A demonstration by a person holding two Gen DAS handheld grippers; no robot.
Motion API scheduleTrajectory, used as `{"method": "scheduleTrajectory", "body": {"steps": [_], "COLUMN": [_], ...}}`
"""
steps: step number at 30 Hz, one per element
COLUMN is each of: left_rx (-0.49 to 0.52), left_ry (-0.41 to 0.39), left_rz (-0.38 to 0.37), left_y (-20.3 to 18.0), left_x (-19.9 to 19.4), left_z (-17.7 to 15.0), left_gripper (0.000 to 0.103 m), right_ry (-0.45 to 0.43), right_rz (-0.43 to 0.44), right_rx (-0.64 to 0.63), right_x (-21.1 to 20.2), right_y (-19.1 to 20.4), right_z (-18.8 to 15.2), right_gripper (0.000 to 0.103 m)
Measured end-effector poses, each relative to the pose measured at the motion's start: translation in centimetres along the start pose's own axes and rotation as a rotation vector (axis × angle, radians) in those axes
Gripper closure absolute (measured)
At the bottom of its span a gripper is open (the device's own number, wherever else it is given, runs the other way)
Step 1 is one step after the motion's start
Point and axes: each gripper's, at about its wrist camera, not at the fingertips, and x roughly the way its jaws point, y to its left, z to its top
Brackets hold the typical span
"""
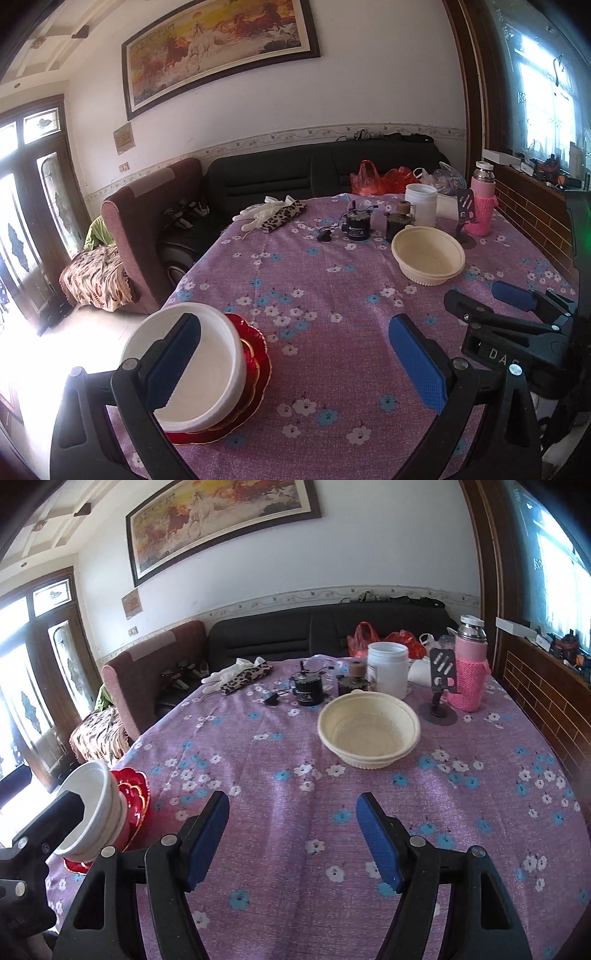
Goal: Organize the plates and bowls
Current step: 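Move both grippers toward the remaining cream ribbed bowl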
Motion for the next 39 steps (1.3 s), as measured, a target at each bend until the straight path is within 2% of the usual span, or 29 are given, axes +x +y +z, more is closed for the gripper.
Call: {"method": "scheduleTrajectory", "body": {"steps": [6, 12, 15, 17, 23, 29, 33, 39], "left_rx": [0.028, 0.023, -0.036, -0.095, -0.24, -0.343, -0.332, -0.326], "left_ry": [0.031, 0.1, 0.152, 0.159, 0.149, 0.221, 0.271, 0.29], "left_rz": [-0.053, -0.131, -0.214, -0.248, -0.293, -0.319, -0.302, -0.27], "left_y": [-2.5, -3.9, -3.7, -3.2, -2.2, -3.1, -4.8, -6.2], "left_x": [1.6, 3.9, 5.5, 6.3, 9.4, 14.2, 17.3, 20.2], "left_z": [1.1, 2.2, 3.7, 5.0, 8.2, 7.6, 6.3, 4.2], "left_gripper": [0.001, 0.001, 0.001, 0.001, 0.001, 0.001, 0.001, 0.001], "right_ry": [0.005, -0.027, -0.06, -0.09, -0.147, -0.072, 0.007, 0.071], "right_rz": [-0.054, -0.091, -0.106, -0.111, -0.096, -0.056, -0.073, -0.089], "right_rx": [0.072, 0.11, 0.148, 0.185, 0.294, 0.43, 0.471, 0.481], "right_x": [0.1, -0.4, -0.7, -1.0, -0.5, 5.0, 9.5, 13.6], "right_y": [-4.7, -7.4, -8.8, -9.8, -12.7, -15.3, -16.6, -17.9], "right_z": [1.6, 3.8, 5.6, 7.0, 10.0, 9.0, 8.0, 6.5], "right_gripper": [0.027, 0.027, 0.028, 0.027, 0.026, 0.026, 0.026, 0.026]}}
